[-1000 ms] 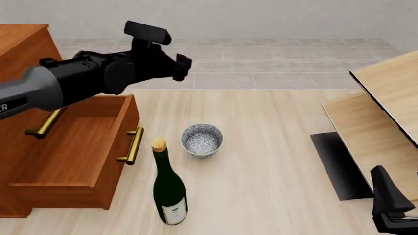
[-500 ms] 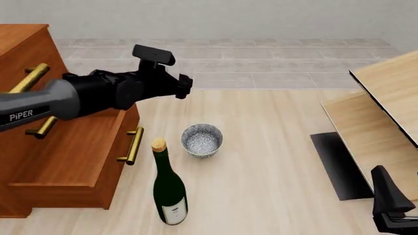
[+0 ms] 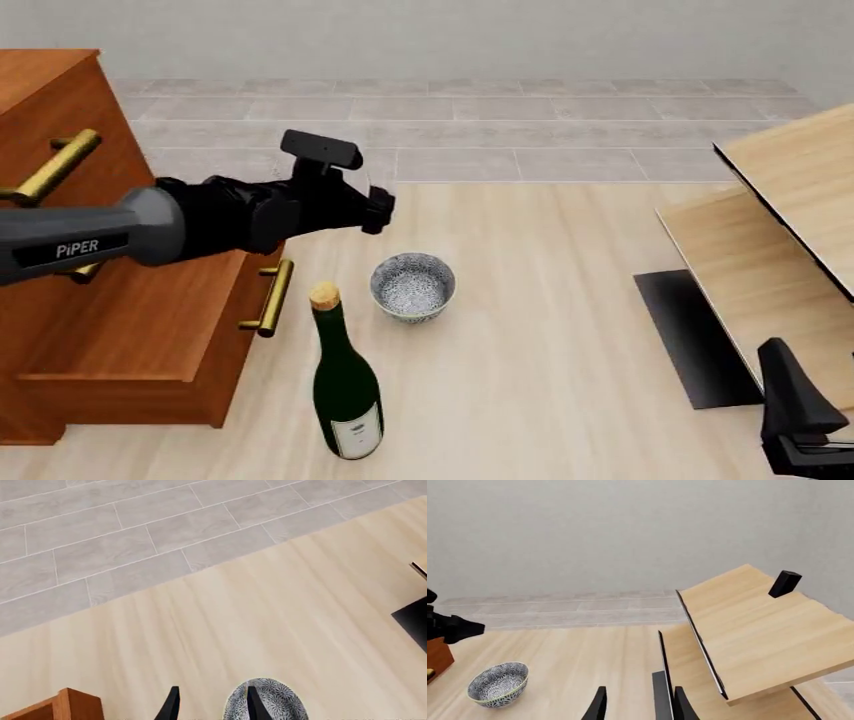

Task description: Put the bowl on top of the cabinet.

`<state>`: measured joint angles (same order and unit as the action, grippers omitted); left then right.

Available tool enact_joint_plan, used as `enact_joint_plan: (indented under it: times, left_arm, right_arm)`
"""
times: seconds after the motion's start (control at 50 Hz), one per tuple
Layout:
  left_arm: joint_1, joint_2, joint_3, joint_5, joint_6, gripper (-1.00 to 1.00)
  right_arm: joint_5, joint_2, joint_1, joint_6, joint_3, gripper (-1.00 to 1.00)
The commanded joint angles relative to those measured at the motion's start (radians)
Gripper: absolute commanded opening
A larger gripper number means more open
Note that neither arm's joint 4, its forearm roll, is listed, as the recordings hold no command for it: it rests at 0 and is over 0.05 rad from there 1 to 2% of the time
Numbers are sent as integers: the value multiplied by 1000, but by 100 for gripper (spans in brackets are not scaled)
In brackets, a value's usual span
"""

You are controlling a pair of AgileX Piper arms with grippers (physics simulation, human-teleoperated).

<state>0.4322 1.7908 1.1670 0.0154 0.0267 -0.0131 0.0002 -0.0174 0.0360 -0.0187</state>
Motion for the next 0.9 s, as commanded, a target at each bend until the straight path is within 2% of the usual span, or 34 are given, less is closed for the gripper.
enact_joint_plan:
  times: [0.02,0.9]
  left_arm:
    - [7,33,-12,17,9,100]
    - [12,159,-23,86,45,100]
  right_arm:
    - [3,0,-2,1,-4,100]
    - [11,0,0,-2,-5,100]
